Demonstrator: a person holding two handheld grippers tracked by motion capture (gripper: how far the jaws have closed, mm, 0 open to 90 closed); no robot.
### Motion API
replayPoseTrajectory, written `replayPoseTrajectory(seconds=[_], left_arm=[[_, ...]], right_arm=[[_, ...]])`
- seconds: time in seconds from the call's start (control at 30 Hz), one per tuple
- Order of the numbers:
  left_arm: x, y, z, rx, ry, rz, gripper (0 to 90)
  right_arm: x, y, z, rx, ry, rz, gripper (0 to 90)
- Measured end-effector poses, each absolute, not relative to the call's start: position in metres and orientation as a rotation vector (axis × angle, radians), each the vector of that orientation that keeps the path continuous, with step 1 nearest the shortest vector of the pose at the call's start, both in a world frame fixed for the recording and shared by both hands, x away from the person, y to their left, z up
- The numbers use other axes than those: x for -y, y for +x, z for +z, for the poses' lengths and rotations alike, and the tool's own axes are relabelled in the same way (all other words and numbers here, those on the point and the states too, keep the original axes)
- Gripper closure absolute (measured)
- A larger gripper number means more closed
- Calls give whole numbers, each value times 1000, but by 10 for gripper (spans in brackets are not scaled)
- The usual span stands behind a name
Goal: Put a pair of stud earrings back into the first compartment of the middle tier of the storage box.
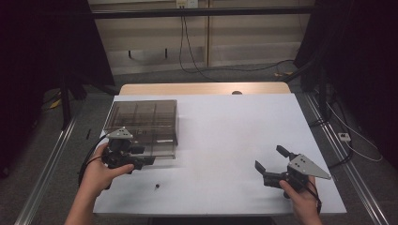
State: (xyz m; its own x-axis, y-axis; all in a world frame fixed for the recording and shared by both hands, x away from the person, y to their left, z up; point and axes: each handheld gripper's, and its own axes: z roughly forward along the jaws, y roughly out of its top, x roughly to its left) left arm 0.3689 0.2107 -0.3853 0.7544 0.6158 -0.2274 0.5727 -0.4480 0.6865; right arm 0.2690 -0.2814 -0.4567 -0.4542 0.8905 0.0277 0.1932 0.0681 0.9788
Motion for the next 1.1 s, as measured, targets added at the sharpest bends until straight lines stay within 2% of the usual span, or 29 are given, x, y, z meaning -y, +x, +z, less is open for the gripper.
replayPoseTrajectory(seconds=[0.53, 1.1], left_arm=[[-194, 358, -393, -811, 2176, 9, 257], [-187, 349, -401, -772, 2200, -8, 244]], right_arm=[[281, 269, -457, -1725, 1087, 1427, 29], [282, 268, -457, -1728, 1079, 1423, 29]])
